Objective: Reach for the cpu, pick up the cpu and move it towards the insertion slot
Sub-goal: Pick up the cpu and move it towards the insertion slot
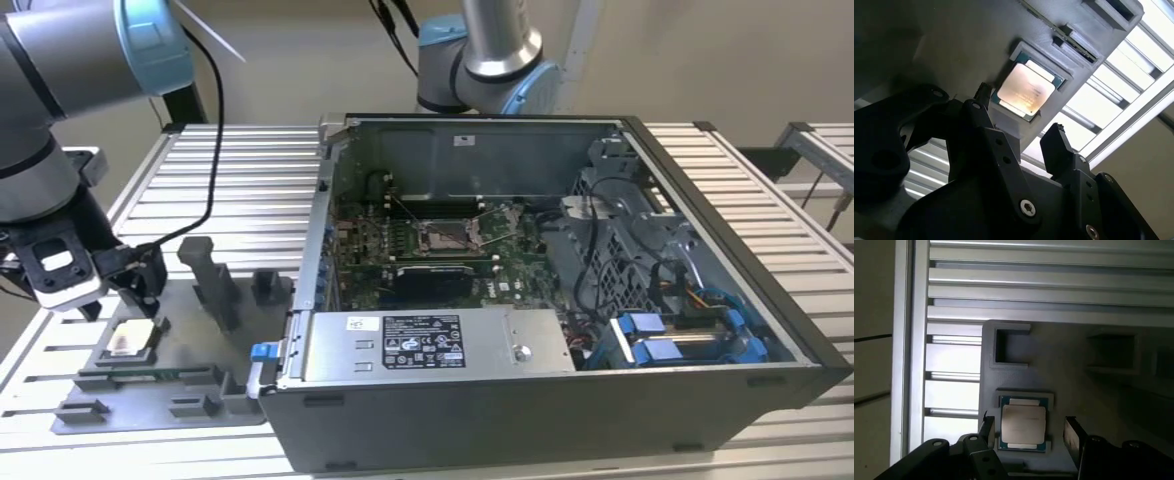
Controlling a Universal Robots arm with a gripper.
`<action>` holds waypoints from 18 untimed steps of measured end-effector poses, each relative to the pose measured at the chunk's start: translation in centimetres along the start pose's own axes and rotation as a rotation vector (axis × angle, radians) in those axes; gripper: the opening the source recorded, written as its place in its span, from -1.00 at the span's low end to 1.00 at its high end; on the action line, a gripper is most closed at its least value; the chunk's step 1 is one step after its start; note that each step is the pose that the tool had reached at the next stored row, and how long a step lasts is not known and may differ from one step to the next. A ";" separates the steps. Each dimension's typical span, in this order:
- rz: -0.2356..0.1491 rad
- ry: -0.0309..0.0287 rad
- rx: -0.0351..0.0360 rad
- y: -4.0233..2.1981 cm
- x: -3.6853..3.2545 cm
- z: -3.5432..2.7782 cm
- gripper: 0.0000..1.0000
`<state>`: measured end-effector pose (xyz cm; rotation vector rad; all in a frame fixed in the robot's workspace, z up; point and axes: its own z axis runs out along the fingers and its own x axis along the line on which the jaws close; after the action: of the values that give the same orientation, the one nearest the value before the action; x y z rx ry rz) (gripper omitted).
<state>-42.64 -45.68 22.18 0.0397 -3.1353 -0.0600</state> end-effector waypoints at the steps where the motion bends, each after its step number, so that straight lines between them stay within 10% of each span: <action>1: 0.000 0.0000 0.0000 -0.01 0.00 0.10 1.00; 18: 0.000 0.0000 0.0000 -0.30 0.25 1.93 1.00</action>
<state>-42.89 -45.91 20.24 0.0399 -3.1353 -0.0601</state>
